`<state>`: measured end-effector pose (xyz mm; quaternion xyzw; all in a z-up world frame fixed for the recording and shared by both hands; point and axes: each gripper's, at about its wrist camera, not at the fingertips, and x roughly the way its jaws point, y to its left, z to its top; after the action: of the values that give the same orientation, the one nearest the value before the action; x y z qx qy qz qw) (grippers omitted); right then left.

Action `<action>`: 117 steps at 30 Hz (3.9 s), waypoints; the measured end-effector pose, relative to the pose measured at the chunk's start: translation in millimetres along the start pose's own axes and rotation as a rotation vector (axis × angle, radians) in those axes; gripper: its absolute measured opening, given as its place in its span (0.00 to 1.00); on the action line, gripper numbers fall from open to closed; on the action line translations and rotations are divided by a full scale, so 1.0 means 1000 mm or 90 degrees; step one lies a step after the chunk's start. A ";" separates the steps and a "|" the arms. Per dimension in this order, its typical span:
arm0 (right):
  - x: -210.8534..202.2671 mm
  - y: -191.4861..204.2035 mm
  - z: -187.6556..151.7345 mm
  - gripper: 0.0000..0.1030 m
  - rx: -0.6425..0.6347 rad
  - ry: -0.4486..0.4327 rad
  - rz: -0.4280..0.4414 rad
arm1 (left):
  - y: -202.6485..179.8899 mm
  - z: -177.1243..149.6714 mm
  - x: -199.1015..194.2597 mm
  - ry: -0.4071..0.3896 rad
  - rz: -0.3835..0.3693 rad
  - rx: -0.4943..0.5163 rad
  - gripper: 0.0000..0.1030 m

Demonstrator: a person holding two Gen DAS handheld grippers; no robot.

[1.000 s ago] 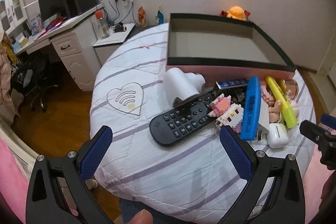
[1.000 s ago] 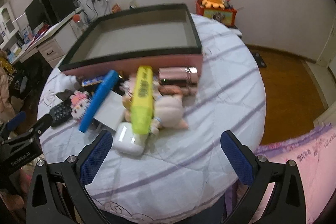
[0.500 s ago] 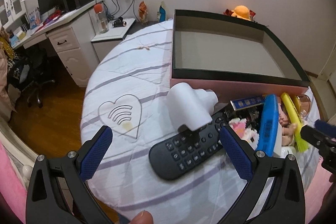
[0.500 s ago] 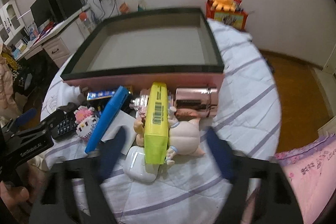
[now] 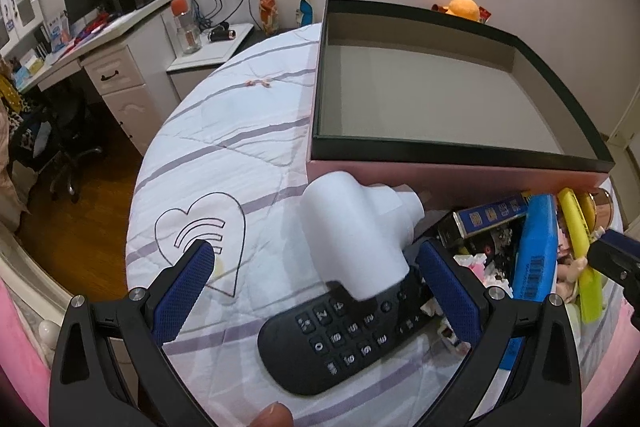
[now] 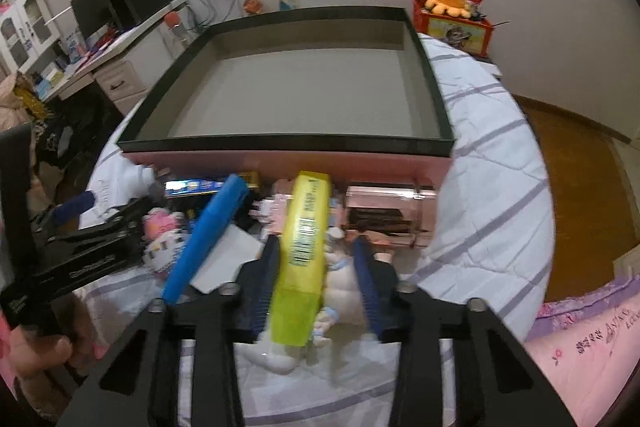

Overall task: Organize rigid objects
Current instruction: 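Reach the left tool to the white plug adapter while the right tool grasps the yellow highlighter, then grasp the white plug adapter with the left tool while the right tool lifts the highlighter, then release the adapter and highlighter into the box tray with both tools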

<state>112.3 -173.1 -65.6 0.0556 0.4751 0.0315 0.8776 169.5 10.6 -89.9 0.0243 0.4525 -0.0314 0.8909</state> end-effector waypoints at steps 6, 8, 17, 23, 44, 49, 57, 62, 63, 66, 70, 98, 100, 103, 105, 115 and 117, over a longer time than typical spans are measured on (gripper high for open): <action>0.003 0.007 0.000 0.29 -0.020 0.001 0.002 | 0.003 0.004 0.010 0.008 0.001 -0.006 1.00; 0.004 0.006 0.003 0.29 -0.018 0.004 0.004 | 0.004 0.005 0.013 0.011 0.000 -0.010 1.00; 0.007 0.005 0.006 0.25 -0.006 0.009 0.023 | 0.002 0.007 0.017 0.010 -0.003 -0.009 1.00; 0.018 0.009 0.021 0.25 -0.006 0.015 -0.003 | 0.002 0.009 0.020 0.011 -0.005 -0.010 1.00; 0.022 0.003 0.022 0.23 0.000 0.004 0.038 | 0.000 0.016 0.029 0.013 -0.084 -0.016 0.70; 0.010 0.006 0.022 0.23 0.007 -0.019 0.063 | 0.000 0.013 0.024 0.004 -0.097 -0.025 0.63; -0.001 0.006 0.028 0.23 0.020 -0.046 0.100 | 0.013 0.010 0.001 -0.022 -0.097 -0.037 0.63; -0.008 0.004 0.030 0.23 0.033 -0.065 0.120 | 0.019 0.014 -0.017 -0.045 -0.091 -0.039 0.59; -0.010 0.004 0.030 0.23 0.034 -0.068 0.125 | 0.020 0.016 -0.020 -0.048 -0.093 -0.038 0.58; -0.016 0.006 0.029 0.22 0.035 -0.079 0.131 | 0.019 0.018 -0.032 -0.062 -0.096 -0.032 0.58; -0.022 0.005 0.028 0.22 0.034 -0.092 0.140 | 0.015 0.021 -0.044 -0.078 -0.103 -0.023 0.58; 0.051 -0.016 0.126 0.22 0.014 -0.052 0.075 | -0.055 0.127 0.019 -0.044 -0.100 0.030 0.59; 0.061 -0.020 0.126 0.22 0.021 -0.045 0.080 | -0.056 0.128 0.029 -0.036 -0.095 0.028 0.59; 0.069 -0.020 0.131 0.23 0.014 -0.028 0.065 | -0.060 0.131 0.042 -0.026 -0.083 0.034 0.59; 0.078 -0.020 0.132 0.23 0.017 -0.017 0.056 | -0.062 0.131 0.047 -0.023 -0.075 0.040 0.60; 0.077 -0.027 0.132 0.68 0.047 -0.023 0.044 | -0.053 0.133 0.041 -0.048 -0.021 0.028 1.00; 0.067 -0.030 0.131 0.83 0.057 -0.046 0.049 | -0.046 0.132 0.036 -0.049 -0.027 0.017 1.00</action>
<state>258.6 -204.2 -54.6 0.1141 0.4414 0.0415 0.8891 293.3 -46.0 -41.8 0.0255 0.4180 -0.0569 0.9063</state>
